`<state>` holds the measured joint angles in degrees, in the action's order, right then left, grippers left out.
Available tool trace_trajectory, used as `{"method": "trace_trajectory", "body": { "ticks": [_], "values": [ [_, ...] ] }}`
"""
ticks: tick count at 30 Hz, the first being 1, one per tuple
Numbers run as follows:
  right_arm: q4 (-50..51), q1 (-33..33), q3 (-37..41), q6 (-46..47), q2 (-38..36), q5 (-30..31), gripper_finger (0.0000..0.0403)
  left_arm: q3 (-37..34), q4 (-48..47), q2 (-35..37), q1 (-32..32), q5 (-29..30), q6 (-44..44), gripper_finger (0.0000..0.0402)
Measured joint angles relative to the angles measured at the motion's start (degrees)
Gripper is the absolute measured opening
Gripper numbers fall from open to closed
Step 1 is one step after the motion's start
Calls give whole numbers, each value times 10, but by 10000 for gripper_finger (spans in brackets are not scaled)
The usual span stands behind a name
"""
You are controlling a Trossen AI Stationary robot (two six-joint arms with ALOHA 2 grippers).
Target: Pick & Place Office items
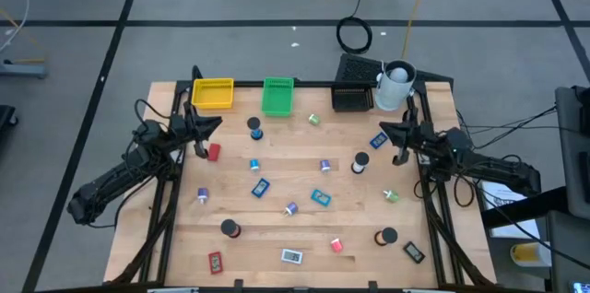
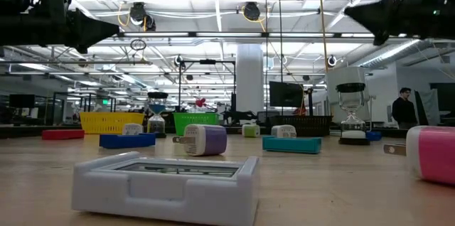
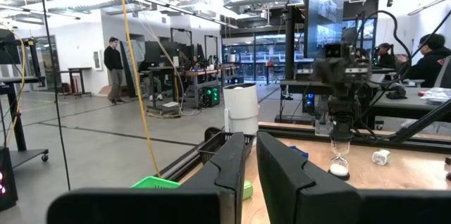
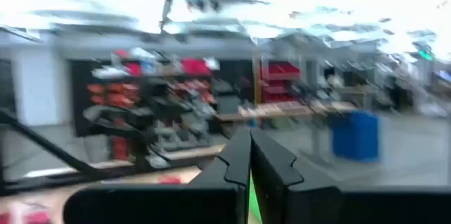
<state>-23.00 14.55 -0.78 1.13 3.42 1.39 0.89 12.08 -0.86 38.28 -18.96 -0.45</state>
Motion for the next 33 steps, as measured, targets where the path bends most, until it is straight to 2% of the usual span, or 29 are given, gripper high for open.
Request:
{"method": "trace_trajectory", "body": {
  "ticks": [3,6,10,16,24,33],
  "values": [
    [-33,0,0,3,4,-46,4,0,0,0,0,0,0,47],
    [-35,0,-6,2,20,-42,4,0,0,0,0,0,0,47],
    [-34,0,-26,-3,70,-16,4,0,0,0,0,0,0,47],
    [-30,-1,-83,27,193,37,4,0,0,0,0,0,0,47],
    [139,-9,-237,67,372,134,1,0,1,0,0,0,0,47],
    [318,-76,-406,144,556,225,1,0,1,0,0,0,0,47]
  ]
}}
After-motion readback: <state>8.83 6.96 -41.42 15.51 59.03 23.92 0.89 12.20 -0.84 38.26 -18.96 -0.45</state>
